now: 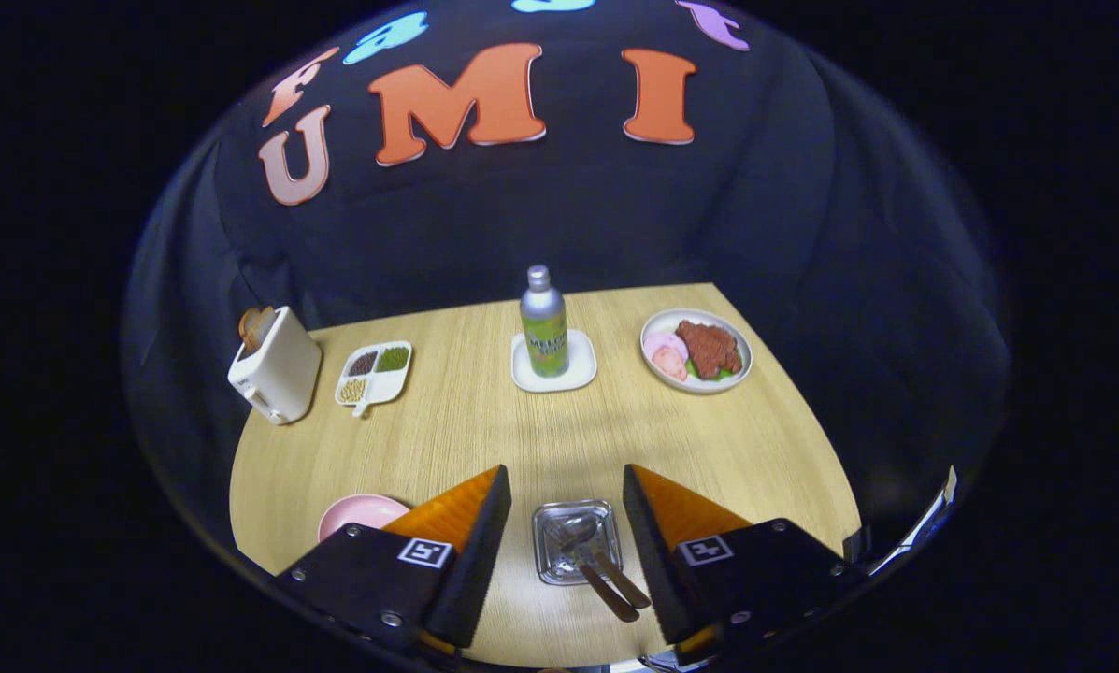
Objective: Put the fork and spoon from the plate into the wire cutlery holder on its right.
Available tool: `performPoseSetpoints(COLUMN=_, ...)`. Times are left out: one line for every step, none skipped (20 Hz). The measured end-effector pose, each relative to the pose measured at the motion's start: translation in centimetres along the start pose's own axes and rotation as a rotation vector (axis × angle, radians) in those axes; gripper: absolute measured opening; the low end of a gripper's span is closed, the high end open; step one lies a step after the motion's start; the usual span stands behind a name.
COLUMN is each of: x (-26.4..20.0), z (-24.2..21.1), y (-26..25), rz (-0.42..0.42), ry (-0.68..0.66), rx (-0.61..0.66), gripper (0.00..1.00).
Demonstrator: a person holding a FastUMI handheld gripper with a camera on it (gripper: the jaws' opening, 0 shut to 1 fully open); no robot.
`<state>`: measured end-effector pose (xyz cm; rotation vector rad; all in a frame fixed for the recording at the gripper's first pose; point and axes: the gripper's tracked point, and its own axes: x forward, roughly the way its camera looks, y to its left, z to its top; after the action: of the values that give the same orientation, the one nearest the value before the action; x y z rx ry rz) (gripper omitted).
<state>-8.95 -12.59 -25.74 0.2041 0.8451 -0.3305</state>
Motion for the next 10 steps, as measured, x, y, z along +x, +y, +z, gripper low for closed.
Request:
performPoseSetpoints(x=-0.7, z=1.3, y=0.1, rz=-0.002, ry=-0.056, rx=-0.010, gripper=0.79)
performPoseSetpoints(x=-1.5, z=2.6, y=0.3, rz=0.001, ry=-0.112, rx=-0.022, gripper=0.86)
performPoseSetpoints(x=-2.3, z=4.0, y=0.6, rz=0.003, ry=-0.172, rx=-0.031, gripper=0.88)
performPoseSetpoints(x=-3.3, z=5.4, y=1.0, rz=0.007, ry=-0.231, rx=-0.038, gripper=0.91)
performPoseSetpoints(x=-4.1, z=6.7, y=1.3, rz=0.008, ry=-0.286, rx=-0.047, gripper=0.92)
performPoseSetpoints(x=-5.2, z=7.8, y=1.7, rz=0.009, ry=-0.340, rx=-0.060, gripper=0.93)
performPoseSetpoints(x=-6.2, z=9.2, y=2.3, rz=0.010, ry=-0.401, rx=-0.076, gripper=0.93)
performPoseSetpoints(x=-7.3, z=10.2, y=2.8, rz=0.015, ry=-0.453, rx=-0.093, gripper=0.93)
performPoseSetpoints(x=-8.5, z=11.2, y=3.4, rz=0.019, ry=-0.498, rx=-0.108, gripper=0.93)
performPoseSetpoints(x=-9.4, z=11.9, y=3.9, rz=0.025, ry=-0.540, rx=-0.116, gripper=0.93)
